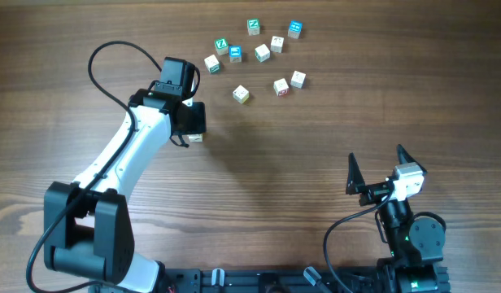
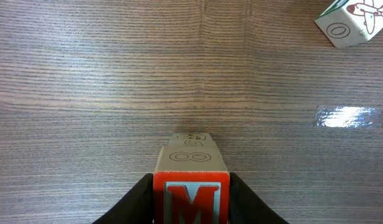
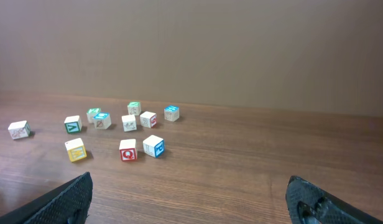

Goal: Form a tower

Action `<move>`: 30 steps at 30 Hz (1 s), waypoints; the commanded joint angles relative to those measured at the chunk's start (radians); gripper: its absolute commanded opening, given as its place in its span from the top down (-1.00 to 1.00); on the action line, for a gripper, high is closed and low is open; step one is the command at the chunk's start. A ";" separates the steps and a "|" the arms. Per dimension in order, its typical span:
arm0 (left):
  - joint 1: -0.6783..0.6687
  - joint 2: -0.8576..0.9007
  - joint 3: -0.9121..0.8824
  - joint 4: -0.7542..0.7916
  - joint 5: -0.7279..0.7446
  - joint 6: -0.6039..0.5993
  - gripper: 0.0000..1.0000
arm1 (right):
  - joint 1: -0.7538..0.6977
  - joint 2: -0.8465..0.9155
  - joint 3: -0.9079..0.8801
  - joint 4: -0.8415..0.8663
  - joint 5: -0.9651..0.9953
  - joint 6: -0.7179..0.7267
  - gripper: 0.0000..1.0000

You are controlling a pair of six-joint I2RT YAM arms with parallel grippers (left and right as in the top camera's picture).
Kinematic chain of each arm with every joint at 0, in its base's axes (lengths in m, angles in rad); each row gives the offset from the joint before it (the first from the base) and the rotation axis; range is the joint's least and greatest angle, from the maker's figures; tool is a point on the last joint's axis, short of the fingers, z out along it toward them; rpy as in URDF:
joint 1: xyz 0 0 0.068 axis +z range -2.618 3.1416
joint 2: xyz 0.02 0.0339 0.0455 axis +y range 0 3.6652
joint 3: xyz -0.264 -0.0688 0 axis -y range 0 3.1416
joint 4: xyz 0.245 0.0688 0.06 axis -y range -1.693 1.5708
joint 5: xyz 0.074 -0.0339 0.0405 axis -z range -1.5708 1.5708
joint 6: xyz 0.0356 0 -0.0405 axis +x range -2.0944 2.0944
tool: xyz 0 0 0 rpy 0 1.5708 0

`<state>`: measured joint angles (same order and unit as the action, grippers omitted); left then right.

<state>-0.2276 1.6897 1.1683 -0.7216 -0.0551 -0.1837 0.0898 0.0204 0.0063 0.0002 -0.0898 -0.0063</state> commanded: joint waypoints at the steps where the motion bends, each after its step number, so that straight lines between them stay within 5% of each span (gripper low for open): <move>1: 0.000 -0.018 0.014 -0.003 0.002 0.023 0.29 | -0.003 -0.003 -0.001 0.005 -0.016 -0.013 -1.00; 12: 0.000 -0.018 0.014 -0.018 0.006 0.023 0.27 | -0.003 -0.003 -0.001 0.005 -0.016 -0.014 -1.00; 18: 0.000 -0.018 0.014 -0.013 0.014 0.023 0.04 | -0.003 -0.003 -0.001 0.006 -0.016 -0.013 -0.99; 21: 0.000 -0.018 0.014 -0.013 0.025 0.023 0.39 | -0.003 -0.003 -0.001 0.005 -0.016 -0.014 -0.99; 30: 0.000 -0.018 0.014 -0.009 0.037 0.024 0.30 | -0.003 -0.003 -0.001 0.006 -0.016 -0.014 -0.99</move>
<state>-0.2276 1.6897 1.1683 -0.7330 -0.0284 -0.1658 0.0898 0.0204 0.0063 0.0002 -0.0898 -0.0059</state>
